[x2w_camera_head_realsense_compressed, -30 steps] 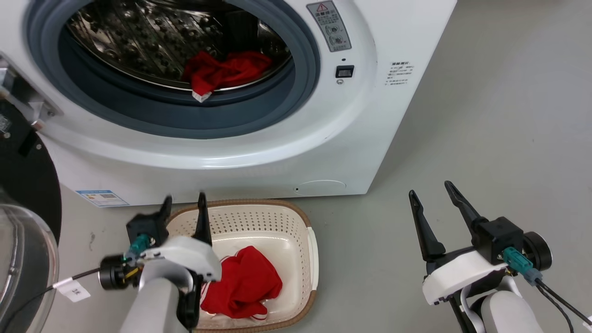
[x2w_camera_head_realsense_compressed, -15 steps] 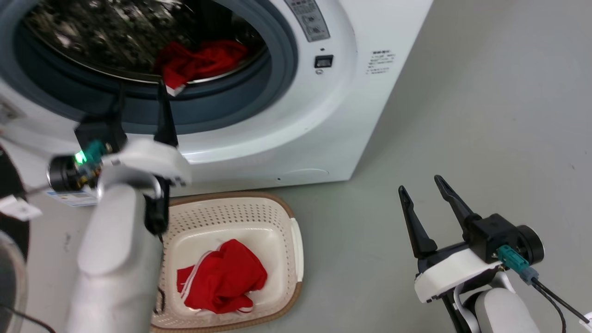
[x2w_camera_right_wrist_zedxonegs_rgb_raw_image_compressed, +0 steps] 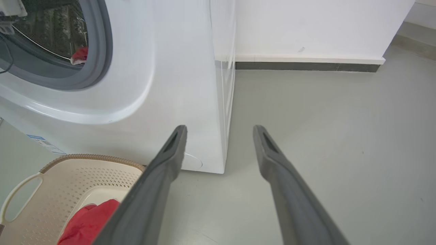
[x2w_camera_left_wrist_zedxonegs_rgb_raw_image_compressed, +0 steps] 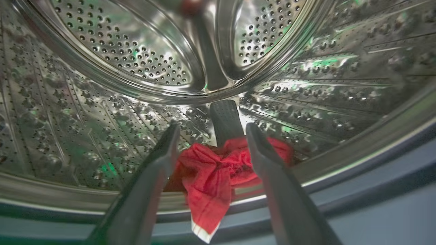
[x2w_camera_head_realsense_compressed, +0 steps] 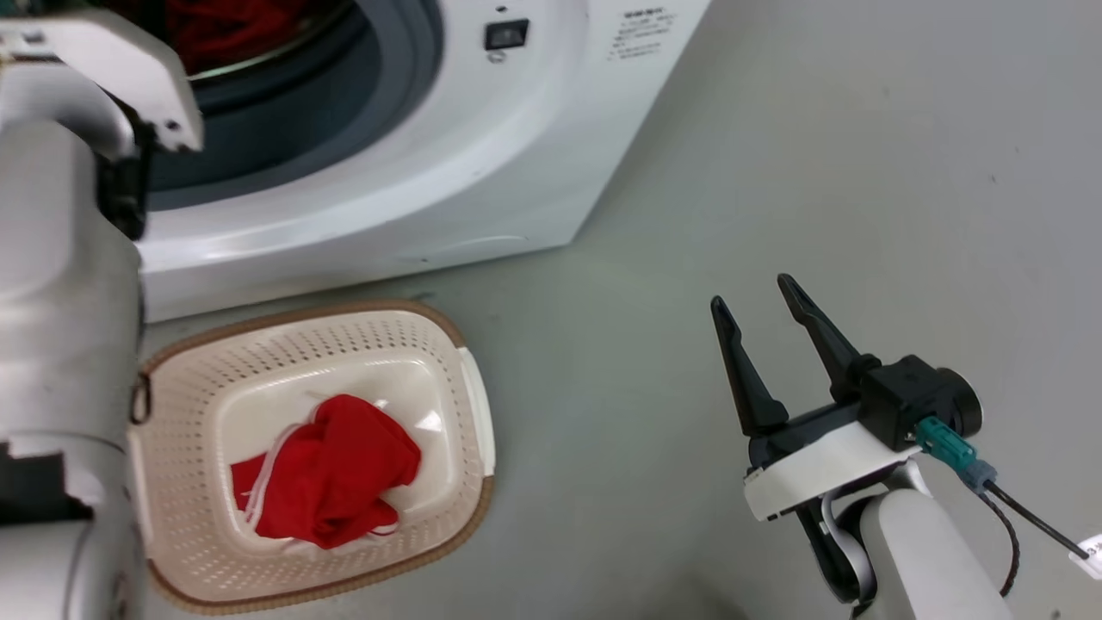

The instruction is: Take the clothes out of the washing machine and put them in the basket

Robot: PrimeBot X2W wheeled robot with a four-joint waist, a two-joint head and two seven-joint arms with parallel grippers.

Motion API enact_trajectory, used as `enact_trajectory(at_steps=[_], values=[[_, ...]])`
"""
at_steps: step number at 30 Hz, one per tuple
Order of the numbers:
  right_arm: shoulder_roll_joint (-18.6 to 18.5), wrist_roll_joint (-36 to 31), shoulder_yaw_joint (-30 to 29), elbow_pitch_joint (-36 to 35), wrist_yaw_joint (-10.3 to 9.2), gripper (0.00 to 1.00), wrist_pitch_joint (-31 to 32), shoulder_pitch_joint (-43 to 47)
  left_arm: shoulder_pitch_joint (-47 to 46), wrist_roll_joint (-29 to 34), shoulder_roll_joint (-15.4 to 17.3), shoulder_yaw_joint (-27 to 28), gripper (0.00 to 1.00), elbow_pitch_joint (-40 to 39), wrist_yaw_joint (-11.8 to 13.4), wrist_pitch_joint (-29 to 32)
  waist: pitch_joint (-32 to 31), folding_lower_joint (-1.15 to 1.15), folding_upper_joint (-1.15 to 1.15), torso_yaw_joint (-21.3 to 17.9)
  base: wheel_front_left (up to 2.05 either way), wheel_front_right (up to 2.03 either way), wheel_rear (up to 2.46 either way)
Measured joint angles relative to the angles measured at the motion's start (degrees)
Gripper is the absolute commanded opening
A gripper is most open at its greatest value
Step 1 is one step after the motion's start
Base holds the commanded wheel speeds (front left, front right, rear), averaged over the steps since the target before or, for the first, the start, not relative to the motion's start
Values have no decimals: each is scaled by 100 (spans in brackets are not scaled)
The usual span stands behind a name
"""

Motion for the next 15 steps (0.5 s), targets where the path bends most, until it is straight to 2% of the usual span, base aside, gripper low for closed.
enact_trajectory(at_steps=[1,2,8,15], values=[[-1,43,31,22,0,100,-20,-46,-137,24,70,-33,100,112,-32,105,78,0,0,-54,0,0,0],[0,147,130,98,0,100,-67,-153,-511,94,258,-122,100,455,-93,492,308,0,0,-215,0,0,0],[-1,357,371,212,0,100,-102,-352,-1068,100,592,-166,100,1080,-148,1401,686,0,0,-530,0,0,0],[-1,500,492,129,0,100,-113,-438,-1661,146,876,-285,100,1424,-189,2434,972,1,0,-811,0,0,0]])
